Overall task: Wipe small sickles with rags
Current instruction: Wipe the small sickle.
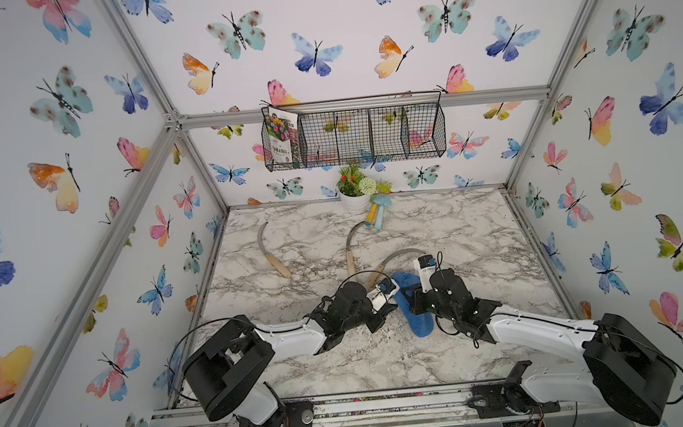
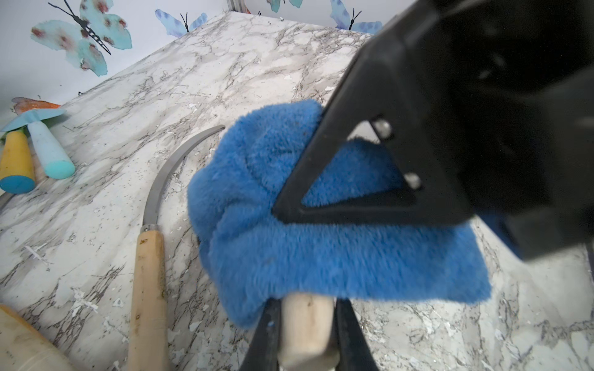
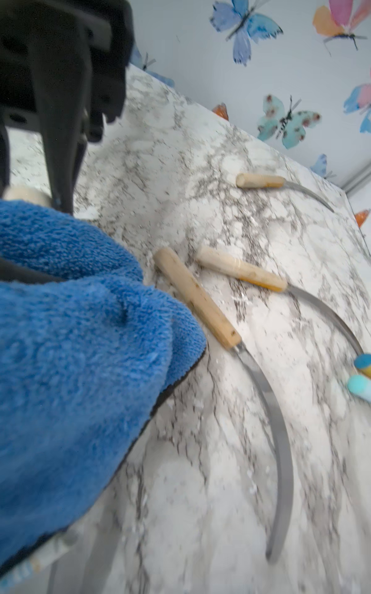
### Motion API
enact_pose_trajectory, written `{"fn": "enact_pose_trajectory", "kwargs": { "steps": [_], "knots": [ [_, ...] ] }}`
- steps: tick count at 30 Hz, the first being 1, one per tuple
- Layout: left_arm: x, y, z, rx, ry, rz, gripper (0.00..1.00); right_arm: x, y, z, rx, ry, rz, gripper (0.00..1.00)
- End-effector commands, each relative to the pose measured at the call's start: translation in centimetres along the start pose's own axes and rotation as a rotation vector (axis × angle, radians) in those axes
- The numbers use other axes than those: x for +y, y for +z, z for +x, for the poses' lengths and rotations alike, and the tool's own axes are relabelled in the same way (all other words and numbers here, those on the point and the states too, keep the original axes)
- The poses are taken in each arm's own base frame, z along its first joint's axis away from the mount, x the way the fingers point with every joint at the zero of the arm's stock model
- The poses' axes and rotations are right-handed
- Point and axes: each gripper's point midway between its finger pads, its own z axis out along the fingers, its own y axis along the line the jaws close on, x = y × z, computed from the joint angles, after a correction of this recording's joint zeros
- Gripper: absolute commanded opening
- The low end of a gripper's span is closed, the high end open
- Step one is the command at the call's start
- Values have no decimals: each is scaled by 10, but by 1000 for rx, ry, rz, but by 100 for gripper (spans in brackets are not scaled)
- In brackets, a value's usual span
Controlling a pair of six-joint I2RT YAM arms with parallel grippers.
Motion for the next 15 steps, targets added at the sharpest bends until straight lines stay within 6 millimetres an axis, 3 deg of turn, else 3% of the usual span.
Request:
{"fn": "enact_pose_trajectory", "kwargs": {
  "steps": [1, 5, 8, 15],
  "knots": [
    [1, -11, -39, -129, 17, -10, 0, -25, -4, 13, 49, 15, 49, 2],
    [10, -10, -41, -126, -9, -55, 0, -23, -18, -2, 10, 14, 54, 2],
    [1, -8, -43, -124, 4, -6, 0, -21, -36, -20, -53, 15, 71, 2],
    [-7, -20, -41, -176, 125, -52, 0, -51, -89, -54, -245, 89, 233, 2]
  ]
}}
